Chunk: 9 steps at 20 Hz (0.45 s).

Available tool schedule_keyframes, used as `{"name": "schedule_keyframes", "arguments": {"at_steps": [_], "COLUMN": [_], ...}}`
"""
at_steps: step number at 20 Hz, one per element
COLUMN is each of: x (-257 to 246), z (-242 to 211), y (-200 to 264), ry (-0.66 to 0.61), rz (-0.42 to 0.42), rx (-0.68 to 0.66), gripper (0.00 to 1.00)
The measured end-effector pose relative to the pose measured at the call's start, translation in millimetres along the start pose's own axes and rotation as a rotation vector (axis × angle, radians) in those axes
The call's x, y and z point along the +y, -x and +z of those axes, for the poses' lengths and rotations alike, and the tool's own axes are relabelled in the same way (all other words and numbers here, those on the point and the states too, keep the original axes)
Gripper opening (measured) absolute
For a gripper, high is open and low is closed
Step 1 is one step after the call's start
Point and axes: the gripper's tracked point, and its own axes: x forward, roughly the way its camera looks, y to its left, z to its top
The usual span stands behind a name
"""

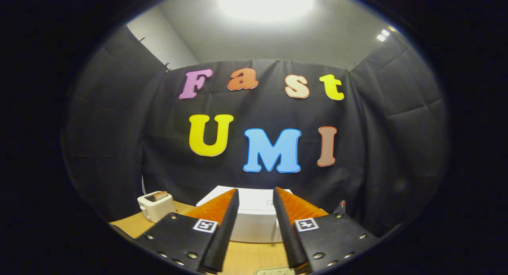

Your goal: Open the microwave, put the food inside, and close the microwave door.

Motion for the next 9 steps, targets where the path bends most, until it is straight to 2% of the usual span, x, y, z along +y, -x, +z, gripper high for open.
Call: {"name": "schedule_keyframes", "arguments": {"at_steps": [2, 3, 9], "x": [-5, -5, -15], "z": [-8, -6, 3], "y": [-2, -1, -1], "ry": [0.037, 0.034, -0.014], "rz": [-0.026, -0.021, -0.050], "rx": [0.024, 0.017, -0.020], "gripper": [0.98, 0.96, 0.96]}}
